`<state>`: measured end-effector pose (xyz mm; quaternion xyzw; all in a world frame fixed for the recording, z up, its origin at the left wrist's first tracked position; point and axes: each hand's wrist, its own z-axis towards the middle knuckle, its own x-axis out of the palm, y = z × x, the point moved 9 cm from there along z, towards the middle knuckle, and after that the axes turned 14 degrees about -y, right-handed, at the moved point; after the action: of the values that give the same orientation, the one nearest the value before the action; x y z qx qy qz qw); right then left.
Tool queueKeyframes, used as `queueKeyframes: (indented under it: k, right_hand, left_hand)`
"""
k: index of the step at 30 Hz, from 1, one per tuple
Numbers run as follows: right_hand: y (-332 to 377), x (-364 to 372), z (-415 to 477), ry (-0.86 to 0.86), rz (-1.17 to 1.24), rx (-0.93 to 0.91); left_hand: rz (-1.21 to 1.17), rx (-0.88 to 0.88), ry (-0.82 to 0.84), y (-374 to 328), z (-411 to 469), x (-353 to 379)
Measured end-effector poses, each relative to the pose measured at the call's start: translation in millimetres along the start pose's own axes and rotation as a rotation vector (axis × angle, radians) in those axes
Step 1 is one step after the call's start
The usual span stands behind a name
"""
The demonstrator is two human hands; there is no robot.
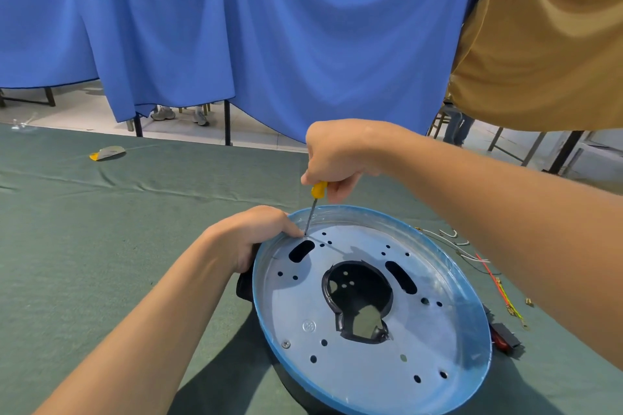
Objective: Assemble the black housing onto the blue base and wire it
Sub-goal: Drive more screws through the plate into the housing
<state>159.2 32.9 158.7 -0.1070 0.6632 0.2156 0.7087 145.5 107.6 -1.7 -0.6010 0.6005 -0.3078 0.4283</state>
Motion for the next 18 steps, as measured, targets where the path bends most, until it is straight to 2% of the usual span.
queueKeyframes:
  k: [2, 4, 7, 12, 18]
  right_hand:
    - [-5.1, -9.2, -7.2, -0.061, -0.057, -0.041]
    - [-16.0, -21.7, -13.0, -0.149, -0.017, -0.053]
    - [-41.5, -34.2, -21.4, -0.282, 0.171, -0.032]
    - [-86.5, -15.9, -26.9, -0.400, 0.382, 0.064]
    - [-123.8, 5.6, -42.7, -0.574, 0.790, 0.204]
  left_hand:
    - [0.008, -0.009, 0.013, 0.0, -1.6, 0.8]
    - [0.032, 0.008, 0.000, -1.4, -1.8, 0.4]
    - [0.039, 0.047, -0.016, -5.4, -1.9, 1.6]
    - [0.020, 0.088, -0.019, -9.2, -1.6, 2.7]
    - [0.022, 0.037, 0.016, -2.9, -1.2, -0.9]
